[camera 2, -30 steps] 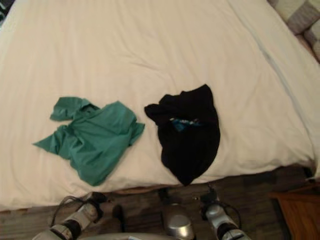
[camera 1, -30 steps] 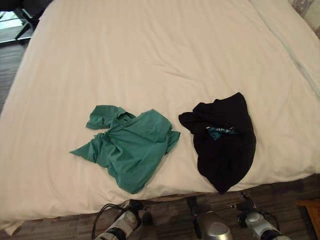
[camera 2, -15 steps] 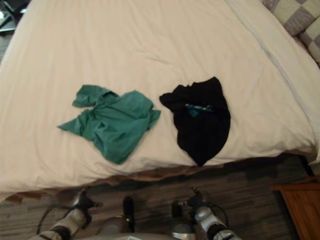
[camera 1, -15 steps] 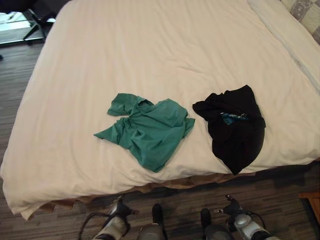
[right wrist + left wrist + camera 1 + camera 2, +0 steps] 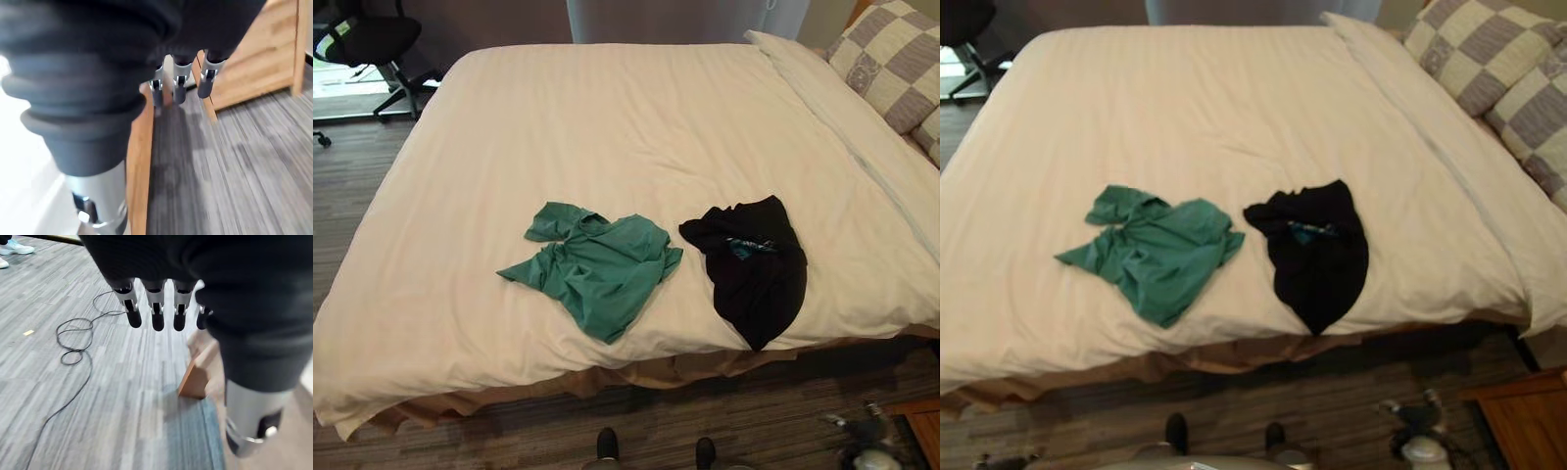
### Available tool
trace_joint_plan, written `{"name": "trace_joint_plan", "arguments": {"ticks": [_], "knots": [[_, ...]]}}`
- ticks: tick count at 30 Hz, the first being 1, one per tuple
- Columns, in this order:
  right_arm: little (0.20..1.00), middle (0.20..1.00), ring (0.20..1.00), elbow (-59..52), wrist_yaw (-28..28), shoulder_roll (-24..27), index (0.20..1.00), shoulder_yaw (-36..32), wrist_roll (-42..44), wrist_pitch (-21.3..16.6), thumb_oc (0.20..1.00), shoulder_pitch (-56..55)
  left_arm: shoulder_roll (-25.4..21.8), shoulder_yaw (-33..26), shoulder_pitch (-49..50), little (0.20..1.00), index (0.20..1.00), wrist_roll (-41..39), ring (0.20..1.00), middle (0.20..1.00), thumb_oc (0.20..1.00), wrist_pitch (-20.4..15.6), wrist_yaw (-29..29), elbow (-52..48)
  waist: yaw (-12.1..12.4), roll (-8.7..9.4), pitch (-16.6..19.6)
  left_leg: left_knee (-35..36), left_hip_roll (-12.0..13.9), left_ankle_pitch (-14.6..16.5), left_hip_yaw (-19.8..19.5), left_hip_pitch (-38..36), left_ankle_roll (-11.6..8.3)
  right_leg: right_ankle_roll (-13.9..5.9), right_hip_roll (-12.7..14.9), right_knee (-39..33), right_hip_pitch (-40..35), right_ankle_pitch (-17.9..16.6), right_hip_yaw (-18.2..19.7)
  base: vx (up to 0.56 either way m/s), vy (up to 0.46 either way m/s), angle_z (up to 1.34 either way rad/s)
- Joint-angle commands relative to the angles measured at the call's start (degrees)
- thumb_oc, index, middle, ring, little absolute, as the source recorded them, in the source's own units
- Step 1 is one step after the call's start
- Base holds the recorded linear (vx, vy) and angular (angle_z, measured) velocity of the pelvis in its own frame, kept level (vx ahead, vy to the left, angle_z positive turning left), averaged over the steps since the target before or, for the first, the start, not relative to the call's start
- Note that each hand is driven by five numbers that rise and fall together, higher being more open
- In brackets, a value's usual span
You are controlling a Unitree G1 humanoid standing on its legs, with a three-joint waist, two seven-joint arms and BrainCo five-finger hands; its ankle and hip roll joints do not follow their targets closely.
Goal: Tidy up the quilt and then pick up the clothes from the bed and put them into the laundry hamper.
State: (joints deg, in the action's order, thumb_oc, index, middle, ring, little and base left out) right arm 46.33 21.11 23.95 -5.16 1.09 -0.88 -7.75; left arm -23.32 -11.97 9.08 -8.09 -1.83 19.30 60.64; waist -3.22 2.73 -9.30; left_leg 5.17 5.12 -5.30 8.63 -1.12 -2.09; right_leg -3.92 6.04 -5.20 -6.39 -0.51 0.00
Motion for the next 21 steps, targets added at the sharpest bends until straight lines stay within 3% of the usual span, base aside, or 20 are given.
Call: {"name": "trace_joint_plan", "arguments": {"ticks": [1,3,6,10,13,17,21], "knots": [[1.0,1.0,1.0,-5.1,6.0,3.0,1.0,-5.1,-2.6,-2.2,1.0,0.8,-1.3,-1.1,0.1,1.0,1.0,-4.5,1.0,1.0,1.0,-6.6,3.9,-8.9,-0.2,-1.5,-0.5,-0.2,0.4,7.7,-1.1,-3.7,-1.85,-4.54,2.2,0.2,0.6,3.9,-0.8,-0.03,-0.01,0.1],[1.0,1.0,1.0,-9.8,8.4,5.1,1.0,-10.1,-5.6,-1.9,1.0,-1.1,-1.9,-5.0,5.0,1.0,1.0,-5.2,1.0,1.0,1.0,-10.5,4.1,-26.5,0.3,-1.49,-0.1,-0.2,0.5,7.8,-2.0,-3.4,-1.88,-4.54,2.2,0.2,0.7,4.0,-1.4,-0.02,-0.03,0.19],[1.0,1.0,1.0,-11.1,8.8,7.0,1.0,-11.1,-8.2,-1.7,1.0,-1.2,-3.6,-7.3,6.0,1.0,1.0,-5.9,1.0,1.0,1.0,-13.1,2.4,-36.2,0.8,-1.4,0.0,-0.2,0.5,7.6,-2.7,-3.0,-1.99,-4.45,2.1,0.2,0.7,4.0,-1.6,-0.01,-0.027,0.17],[1.0,1.0,1.0,-17.7,8.1,12.3,1.0,-11.7,-13.7,-1.5,1.0,-0.6,-9.9,-12.2,7.3,1.0,1.0,-8.3,1.0,1.0,1.0,-17.4,-6.0,-58.5,1.7,-1.47,0.0,-0.2,0.6,7.5,-3.8,-2.6,-2.27,-4.16,2.0,0.2,0.7,4.5,-2.0,-0.04,-0.047,0.17],[1.0,1.0,1.0,-19.7,7.4,13.0,1.0,-10.9,-15.2,-1.4,1.0,0.4,-11.1,-11.9,6.3,1.0,1.0,-8.3,1.0,1.0,1.0,-17.1,-8.2,-62.6,1.9,-1.51,0.0,-0.2,0.7,7.6,-3.9,-2.6,-2.35,-4.05,1.9,0.2,0.7,4.6,-2.0,-0.01,-0.023,0.01],[1.0,1.0,1.0,-25.8,4.1,14.1,1.0,-6.8,-17.5,-1.8,1.0,3.5,-14.7,-4.0,1.6,1.0,1.0,-2.2,1.0,1.0,1.0,-13.7,-11.0,-61.4,1.3,-1.79,-0.5,-0.2,0.8,7.7,-3.2,-3.1,-2.57,-3.75,1.8,0.2,0.7,4.7,-1.5,0.0,-0.02,-0.02],[1.0,1.0,1.0,-28.9,3.2,14.8,1.0,-3.9,-17.8,-2.0,1.0,6.0,-15.0,2.9,-3.5,1.0,1.0,3.3,1.0,1.0,1.0,-11.1,-10.6,-56.6,0.4,-1.85,-1.4,-0.2,1.0,7.8,-2.4,-3.2,-2.64,-3.56,1.7,0.2,1.0,4.6,-1.1,0.0,-0.012,-0.06]]}}
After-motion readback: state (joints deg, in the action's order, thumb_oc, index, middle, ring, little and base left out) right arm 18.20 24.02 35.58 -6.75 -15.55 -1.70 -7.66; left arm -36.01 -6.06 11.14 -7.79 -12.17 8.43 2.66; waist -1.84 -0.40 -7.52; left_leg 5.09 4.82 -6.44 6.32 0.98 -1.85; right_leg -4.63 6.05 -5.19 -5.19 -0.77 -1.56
